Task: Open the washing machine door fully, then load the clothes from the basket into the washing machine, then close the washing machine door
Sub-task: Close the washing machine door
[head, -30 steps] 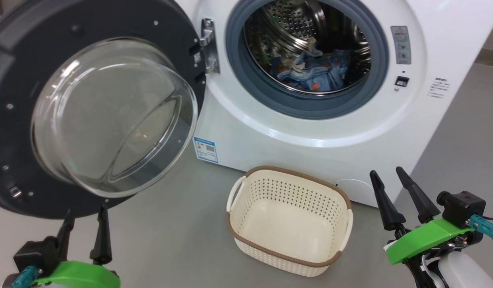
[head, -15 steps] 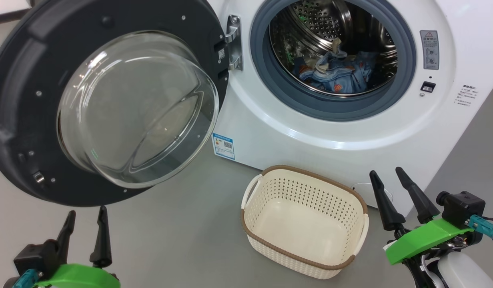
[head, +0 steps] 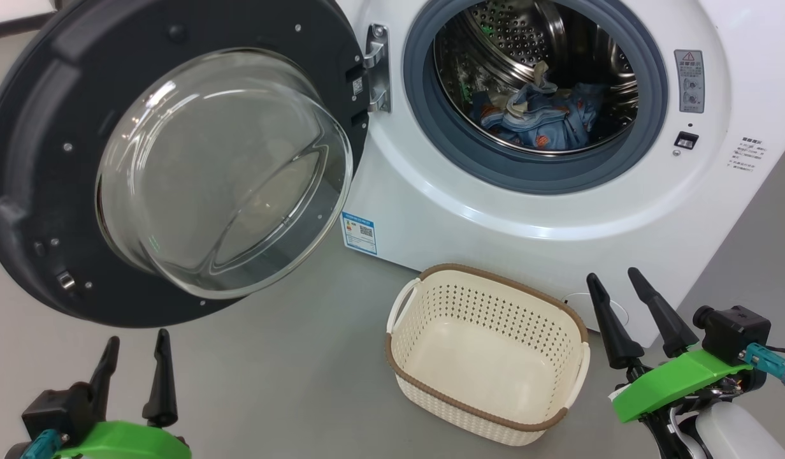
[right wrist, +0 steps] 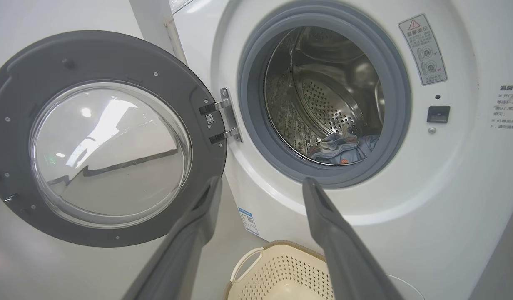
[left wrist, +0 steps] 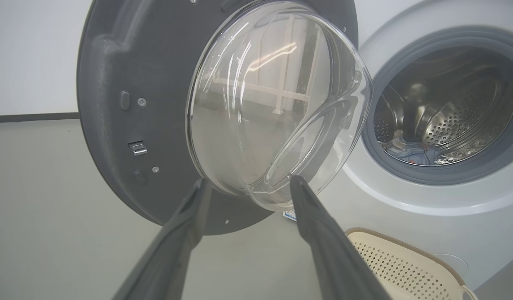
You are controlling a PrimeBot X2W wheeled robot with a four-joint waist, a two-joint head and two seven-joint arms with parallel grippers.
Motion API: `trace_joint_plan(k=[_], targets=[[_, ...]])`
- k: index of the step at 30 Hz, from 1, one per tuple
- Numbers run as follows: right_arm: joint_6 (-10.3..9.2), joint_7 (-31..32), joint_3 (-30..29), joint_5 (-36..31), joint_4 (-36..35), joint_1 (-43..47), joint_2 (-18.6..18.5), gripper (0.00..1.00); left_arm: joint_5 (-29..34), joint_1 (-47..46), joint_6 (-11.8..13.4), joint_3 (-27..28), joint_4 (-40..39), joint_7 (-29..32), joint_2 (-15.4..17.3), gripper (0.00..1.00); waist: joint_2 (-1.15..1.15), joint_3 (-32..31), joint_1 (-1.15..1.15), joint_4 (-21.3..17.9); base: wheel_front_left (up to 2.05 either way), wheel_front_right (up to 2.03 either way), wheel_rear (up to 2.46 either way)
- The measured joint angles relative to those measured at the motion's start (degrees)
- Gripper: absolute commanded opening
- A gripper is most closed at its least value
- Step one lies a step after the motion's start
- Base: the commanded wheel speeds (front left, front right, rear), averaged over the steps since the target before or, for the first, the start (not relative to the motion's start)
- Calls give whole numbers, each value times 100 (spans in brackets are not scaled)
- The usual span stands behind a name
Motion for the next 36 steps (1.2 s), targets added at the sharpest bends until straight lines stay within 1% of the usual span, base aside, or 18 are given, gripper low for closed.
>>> trace_joint_plan(k=[8,9,10,11,12,18,21,24,28,31,36], targets=[[0,0,4,1,12,0,0,100,-1,0,0,0,0,-1,14,100,0,1,0,-13,0,0,0],[0,0,4,1,14,0,-1,100,-1,0,0,-1,0,-1,14,83,0,0,0,-12,0,0,0],[0,0,4,1,16,0,-1,100,-5,1,1,-1,-5,-1,14,47,0,0,0,-11,0,0,0],[0,0,4,1,16,0,-2,100,-22,1,1,-2,-13,0,14,32,0,0,0,-9,0,0,0],[0,0,4,1,16,0,-3,100,-44,1,1,-2,-16,0,14,0,0,0,0,-8,0,0,0],[0,0,5,2,18,0,-11,100,-49,1,-10,11,-172,-1,119,0,0,1,0,5,0,0,0],[0,0,4,2,18,0,-23,100,-73,-1,-64,80,-335,-1,209,0,0,-3,0,9,0,0,0],[0,0,4,12,18,0,-36,100,-201,-21,-237,188,-563,-1,404,0,0,-9,0,7,0,0,0],[0,0,5,22,20,0,-82,100,-519,-248,-485,519,-929,19,651,0,0,-2,0,10,0,0,0],[0,0,40,25,15,-1,-125,100,-1045,-579,-693,929,-1146,100,780,0,0,33,0,0,0,0,0],[0,0,115,25,21,-6,-223,100,-1693,-1133,-921,1489,-1261,321,1031,0,0,145,0,-52,0,0,0]])
